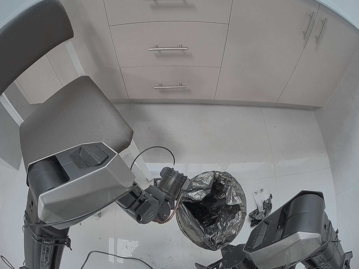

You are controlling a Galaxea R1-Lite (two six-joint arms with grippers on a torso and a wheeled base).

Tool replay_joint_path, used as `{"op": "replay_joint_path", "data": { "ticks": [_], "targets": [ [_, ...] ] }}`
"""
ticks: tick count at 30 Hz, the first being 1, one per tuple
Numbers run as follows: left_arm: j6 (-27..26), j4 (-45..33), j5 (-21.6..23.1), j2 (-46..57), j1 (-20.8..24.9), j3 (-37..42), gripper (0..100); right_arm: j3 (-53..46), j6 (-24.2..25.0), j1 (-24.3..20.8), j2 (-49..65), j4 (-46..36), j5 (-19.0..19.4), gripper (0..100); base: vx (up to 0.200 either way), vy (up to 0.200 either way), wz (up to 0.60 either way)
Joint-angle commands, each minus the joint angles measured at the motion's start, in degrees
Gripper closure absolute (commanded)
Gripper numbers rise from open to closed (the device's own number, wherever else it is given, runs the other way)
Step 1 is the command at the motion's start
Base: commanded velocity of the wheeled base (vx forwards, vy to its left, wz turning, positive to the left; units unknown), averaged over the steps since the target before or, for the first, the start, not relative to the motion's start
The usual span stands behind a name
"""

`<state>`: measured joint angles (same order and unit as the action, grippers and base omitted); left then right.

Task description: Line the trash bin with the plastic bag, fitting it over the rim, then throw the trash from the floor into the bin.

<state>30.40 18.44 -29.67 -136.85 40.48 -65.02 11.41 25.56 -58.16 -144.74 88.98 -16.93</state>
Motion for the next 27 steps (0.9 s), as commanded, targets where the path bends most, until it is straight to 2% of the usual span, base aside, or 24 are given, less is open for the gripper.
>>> {"op": "replay_joint_path", "data": {
  "ticks": [1,16,21,27],
  "targets": [
    [0.0,0.0,0.0,0.2,0.1,0.0,0,0.5,0.0,0.2,-2.0,1.0,0.5,0,0.0,0.0,0.0],
    [0.1,0.0,0.1,1.1,0.3,1.3,0,-4.3,1.2,-0.3,0.2,1.0,2.9,0,0.0,0.0,0.0],
    [0.0,0.0,2.5,6.0,1.4,3.6,0,-8.9,1.1,1.8,6.0,1.0,3.1,0,0.0,0.0,0.0],
    [0.1,0.0,3.0,8.4,2.6,5.3,0,-11.4,0.8,4.2,12.2,1.0,2.5,0,0.0,0.0,0.0]
  ]
}}
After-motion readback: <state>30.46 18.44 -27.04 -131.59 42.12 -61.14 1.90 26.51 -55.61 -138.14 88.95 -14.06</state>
